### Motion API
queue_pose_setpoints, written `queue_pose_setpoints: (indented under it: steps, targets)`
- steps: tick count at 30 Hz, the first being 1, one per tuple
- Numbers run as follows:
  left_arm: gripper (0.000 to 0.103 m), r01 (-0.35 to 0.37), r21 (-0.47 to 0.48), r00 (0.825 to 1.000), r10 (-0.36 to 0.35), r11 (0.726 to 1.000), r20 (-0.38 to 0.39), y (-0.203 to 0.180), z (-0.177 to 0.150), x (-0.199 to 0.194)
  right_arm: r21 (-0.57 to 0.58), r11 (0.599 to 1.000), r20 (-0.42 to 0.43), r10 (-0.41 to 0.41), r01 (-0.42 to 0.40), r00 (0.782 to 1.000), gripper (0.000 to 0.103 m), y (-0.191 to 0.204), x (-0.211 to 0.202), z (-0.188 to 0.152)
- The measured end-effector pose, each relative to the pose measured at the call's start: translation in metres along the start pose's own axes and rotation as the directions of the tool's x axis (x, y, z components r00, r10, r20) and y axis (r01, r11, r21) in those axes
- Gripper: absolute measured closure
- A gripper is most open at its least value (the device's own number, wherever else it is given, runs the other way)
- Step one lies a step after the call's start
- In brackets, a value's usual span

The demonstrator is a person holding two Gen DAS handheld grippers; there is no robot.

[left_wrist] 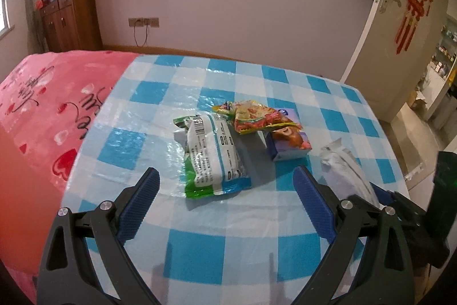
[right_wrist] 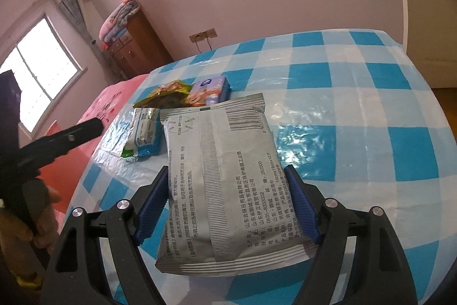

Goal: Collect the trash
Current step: 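Close the right gripper on the grey pouch while the left grasps the white-green milk bag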

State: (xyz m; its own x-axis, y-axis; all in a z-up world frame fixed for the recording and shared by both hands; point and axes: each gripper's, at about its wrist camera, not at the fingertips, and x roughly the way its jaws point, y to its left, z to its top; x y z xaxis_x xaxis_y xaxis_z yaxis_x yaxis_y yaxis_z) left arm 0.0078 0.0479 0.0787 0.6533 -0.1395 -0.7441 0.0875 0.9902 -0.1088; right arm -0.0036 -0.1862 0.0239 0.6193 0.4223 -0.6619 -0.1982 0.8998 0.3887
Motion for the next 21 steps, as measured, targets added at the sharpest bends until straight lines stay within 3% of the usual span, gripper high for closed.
queue_pose_setpoints:
  steps: [8, 21]
  targets:
    - [0.008, -0.056, 0.001, 0.997, 0.056, 0.998, -0.056, 0.004, 0.008, 0.045, 0.025, 1.0, -0.003, 0.015, -0.015, 1.0, 0.025, -0.009, 0.0, -0.001]
    - [0.012, -0.104, 0.031, 0.991, 0.106, 0.994, -0.078, 0.003, 0.02, 0.079, 0.05, 0.998, -0.014, 0.028, -0.027, 1.0, 0.025, -0.015, 0.002, -0.002]
